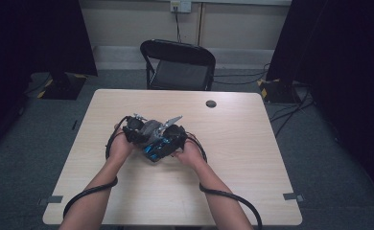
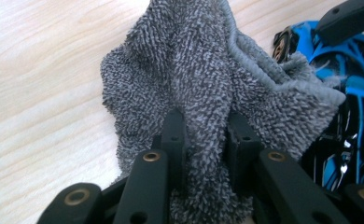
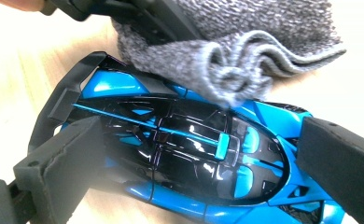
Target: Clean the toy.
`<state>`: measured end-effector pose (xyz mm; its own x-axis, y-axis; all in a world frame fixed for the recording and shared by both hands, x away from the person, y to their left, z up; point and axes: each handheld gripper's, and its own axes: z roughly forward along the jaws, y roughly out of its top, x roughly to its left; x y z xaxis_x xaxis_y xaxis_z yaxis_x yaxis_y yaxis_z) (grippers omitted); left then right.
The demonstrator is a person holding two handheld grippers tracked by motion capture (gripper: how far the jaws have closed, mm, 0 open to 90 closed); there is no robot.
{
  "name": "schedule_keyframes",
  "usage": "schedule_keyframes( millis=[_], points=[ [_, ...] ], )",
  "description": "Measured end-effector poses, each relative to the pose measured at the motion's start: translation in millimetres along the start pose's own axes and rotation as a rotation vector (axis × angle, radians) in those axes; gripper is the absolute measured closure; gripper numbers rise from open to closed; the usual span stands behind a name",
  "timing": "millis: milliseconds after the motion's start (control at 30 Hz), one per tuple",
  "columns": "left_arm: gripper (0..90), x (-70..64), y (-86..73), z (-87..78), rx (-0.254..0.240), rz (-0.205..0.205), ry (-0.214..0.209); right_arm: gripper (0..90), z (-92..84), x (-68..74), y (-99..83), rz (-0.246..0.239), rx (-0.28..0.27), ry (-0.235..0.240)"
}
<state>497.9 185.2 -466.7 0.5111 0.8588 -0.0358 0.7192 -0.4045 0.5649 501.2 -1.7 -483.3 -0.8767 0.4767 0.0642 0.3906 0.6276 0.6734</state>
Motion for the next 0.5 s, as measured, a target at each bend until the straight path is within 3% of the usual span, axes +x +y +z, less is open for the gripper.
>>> schedule_keyframes(
  millis=[500],
  points=[
    [73.1,5.8,-15.4,-13.2,0.016,-0.001,0.000,1.0,-0.5,-1.3,0.3,-0.002,0.007,-0.001]
  ],
)
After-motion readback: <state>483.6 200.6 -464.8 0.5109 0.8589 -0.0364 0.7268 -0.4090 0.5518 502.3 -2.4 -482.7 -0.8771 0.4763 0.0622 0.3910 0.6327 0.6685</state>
